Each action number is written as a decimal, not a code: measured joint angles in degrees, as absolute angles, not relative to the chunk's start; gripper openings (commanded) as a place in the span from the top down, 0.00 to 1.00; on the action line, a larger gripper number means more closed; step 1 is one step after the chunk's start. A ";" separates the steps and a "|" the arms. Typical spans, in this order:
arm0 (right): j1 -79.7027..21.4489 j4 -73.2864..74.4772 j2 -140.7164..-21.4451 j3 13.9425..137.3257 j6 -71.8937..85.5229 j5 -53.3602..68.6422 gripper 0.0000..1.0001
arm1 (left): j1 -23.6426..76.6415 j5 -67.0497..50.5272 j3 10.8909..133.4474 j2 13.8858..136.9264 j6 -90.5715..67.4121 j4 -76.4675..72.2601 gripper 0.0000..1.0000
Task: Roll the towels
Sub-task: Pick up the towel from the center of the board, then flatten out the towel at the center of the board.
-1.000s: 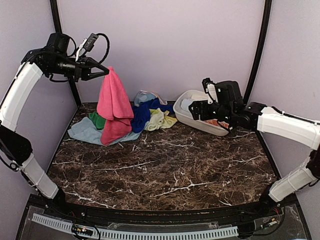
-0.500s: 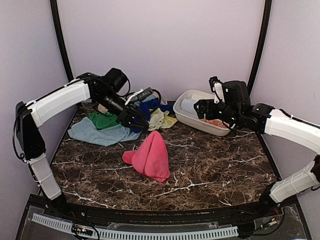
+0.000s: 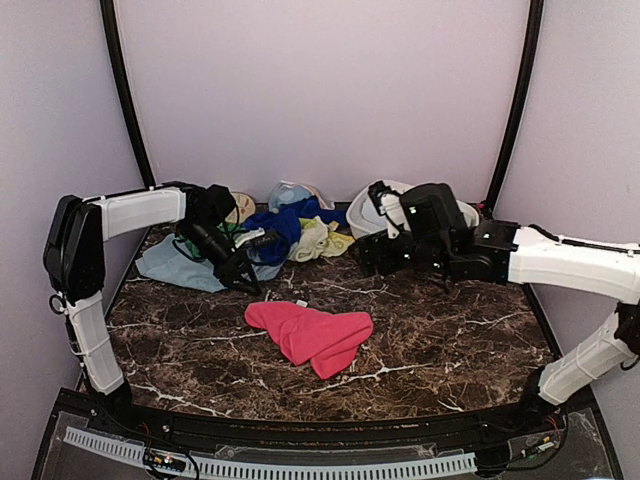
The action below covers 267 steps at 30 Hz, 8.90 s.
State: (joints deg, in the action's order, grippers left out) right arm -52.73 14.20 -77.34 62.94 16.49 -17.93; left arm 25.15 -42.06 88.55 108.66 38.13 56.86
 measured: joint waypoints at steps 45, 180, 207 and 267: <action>-63.99 24.51 -72.99 58.02 29.10 -29.43 1.00 | 18.17 -43.64 91.90 100.68 32.56 57.12 1.00; -52.58 26.30 -96.07 54.17 12.14 -14.39 1.00 | 20.88 -12.16 66.28 84.40 53.74 50.72 1.00; -52.56 37.95 -64.55 59.07 15.31 -19.57 1.00 | 17.52 -6.48 79.94 68.75 44.82 47.13 1.00; -57.04 28.95 -90.72 48.73 26.61 -3.38 1.00 | 17.52 -0.32 71.81 66.43 43.94 55.70 1.00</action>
State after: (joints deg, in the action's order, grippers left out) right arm -57.04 28.95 -90.72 48.73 26.61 -3.38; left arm 17.52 -0.32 71.81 66.43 43.94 55.70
